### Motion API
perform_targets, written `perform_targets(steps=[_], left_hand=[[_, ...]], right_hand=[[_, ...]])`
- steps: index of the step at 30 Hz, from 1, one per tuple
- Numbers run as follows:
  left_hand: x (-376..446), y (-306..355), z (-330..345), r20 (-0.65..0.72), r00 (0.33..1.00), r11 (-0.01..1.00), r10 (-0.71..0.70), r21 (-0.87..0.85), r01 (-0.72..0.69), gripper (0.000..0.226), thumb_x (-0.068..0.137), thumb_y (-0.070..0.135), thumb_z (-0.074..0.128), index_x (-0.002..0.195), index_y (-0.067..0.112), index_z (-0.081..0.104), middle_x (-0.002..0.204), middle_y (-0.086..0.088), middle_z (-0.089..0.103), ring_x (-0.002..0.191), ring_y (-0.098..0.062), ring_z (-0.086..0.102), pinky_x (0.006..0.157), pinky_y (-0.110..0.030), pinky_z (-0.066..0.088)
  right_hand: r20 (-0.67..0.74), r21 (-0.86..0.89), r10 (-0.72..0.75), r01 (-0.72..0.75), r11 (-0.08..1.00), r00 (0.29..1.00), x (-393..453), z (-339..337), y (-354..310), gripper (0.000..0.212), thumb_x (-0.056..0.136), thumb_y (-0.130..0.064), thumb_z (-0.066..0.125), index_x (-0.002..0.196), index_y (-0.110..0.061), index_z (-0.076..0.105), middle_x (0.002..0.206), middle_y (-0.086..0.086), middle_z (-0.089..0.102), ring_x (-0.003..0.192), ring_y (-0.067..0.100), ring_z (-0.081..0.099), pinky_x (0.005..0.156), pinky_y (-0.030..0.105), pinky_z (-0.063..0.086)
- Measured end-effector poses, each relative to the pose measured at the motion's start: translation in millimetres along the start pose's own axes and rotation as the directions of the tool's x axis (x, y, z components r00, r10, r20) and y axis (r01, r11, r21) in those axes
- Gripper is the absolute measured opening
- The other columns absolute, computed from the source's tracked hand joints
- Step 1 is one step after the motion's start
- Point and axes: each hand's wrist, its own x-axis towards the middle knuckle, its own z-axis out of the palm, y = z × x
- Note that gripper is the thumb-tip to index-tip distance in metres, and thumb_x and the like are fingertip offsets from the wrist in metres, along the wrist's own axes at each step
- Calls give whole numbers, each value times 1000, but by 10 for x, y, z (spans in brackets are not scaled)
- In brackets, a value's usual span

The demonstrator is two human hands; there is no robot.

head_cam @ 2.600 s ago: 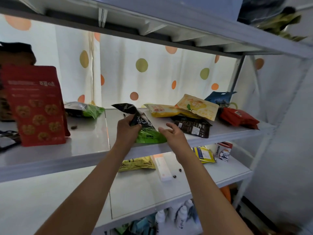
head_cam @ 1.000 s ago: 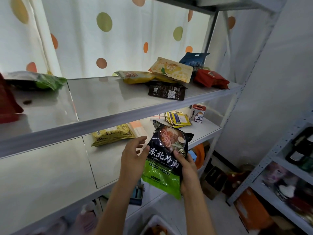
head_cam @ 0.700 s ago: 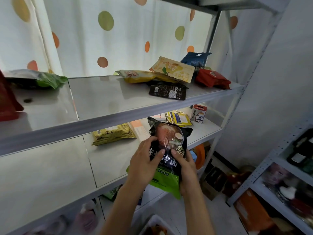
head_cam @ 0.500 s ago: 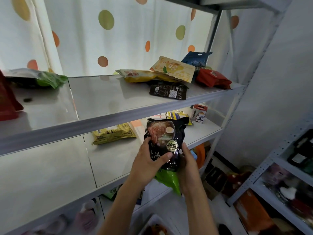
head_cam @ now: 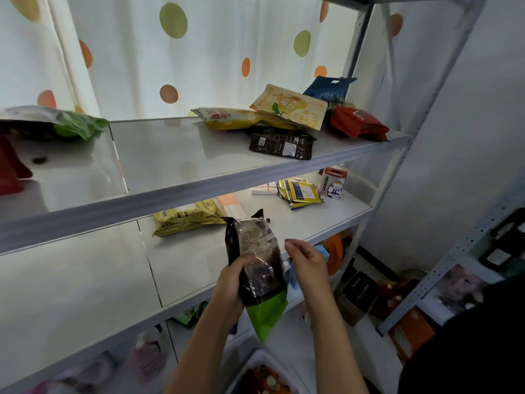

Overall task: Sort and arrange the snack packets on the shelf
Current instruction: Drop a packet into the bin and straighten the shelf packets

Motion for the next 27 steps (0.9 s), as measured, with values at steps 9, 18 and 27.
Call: perform_targets(steps=[9,18,27], left_hand=[[-71,44,52,106,994,990,12,-141,3,28,83,15,48,99,1,67,87,-18,72,75,-32,67,74,-38,52],[-2,25,13,85,992,977,96,182,-110,28,92,15,59,118,6,64,107,-18,72,100,-37,68,94,-51,52],[-24,68,-91,171,942,845,290,416,-336,28,81,10,75,109,10,71,101,-7,75,96,-23,71,91,-43,54]], right_hand=[[312,36,97,-113,993,945,-176,-98,11,20,90,-30,68,108,-21,73,101,-5,76,97,9,71,77,25,55],[165,160,46,-73,984,985,-229,-67,133,23,83,-14,76,105,-9,72,98,8,77,93,27,73,81,34,58],[167,77,-85,73,994,982,-227,-138,75,31,77,-1,78,101,-20,74,95,3,77,91,21,73,80,31,59]])
